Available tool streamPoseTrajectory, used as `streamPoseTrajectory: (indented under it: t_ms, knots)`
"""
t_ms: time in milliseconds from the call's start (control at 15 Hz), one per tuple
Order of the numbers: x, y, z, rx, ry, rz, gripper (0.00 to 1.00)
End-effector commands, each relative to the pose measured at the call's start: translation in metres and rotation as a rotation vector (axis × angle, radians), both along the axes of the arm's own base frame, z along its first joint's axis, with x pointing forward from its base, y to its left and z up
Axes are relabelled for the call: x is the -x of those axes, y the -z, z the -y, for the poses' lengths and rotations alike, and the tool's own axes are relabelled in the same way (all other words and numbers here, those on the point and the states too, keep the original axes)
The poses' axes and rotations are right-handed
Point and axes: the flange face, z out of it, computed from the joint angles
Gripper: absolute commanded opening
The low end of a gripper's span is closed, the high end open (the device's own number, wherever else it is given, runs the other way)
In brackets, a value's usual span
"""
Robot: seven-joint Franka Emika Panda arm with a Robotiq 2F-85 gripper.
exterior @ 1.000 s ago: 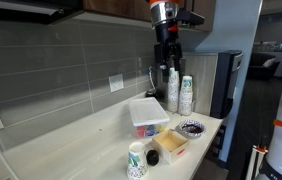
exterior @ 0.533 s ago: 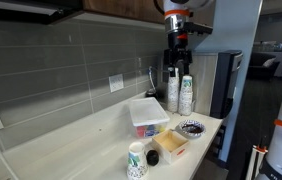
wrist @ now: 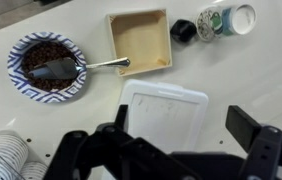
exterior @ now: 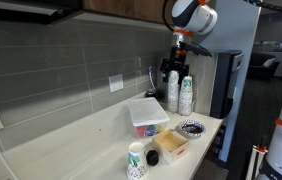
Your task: Remove the white lid from the clear container.
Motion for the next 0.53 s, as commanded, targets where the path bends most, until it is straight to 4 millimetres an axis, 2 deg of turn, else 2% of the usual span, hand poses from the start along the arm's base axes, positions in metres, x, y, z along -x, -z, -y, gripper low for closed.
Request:
streamPoseTrajectory:
  t_ms: [0,467]
  knots:
    - [-0.020,0.030,0.015,-0.051,0.091,0.066,1.00]
    - [-0.047,0.102,0.031,-0.055,0.187,0.064,1.00]
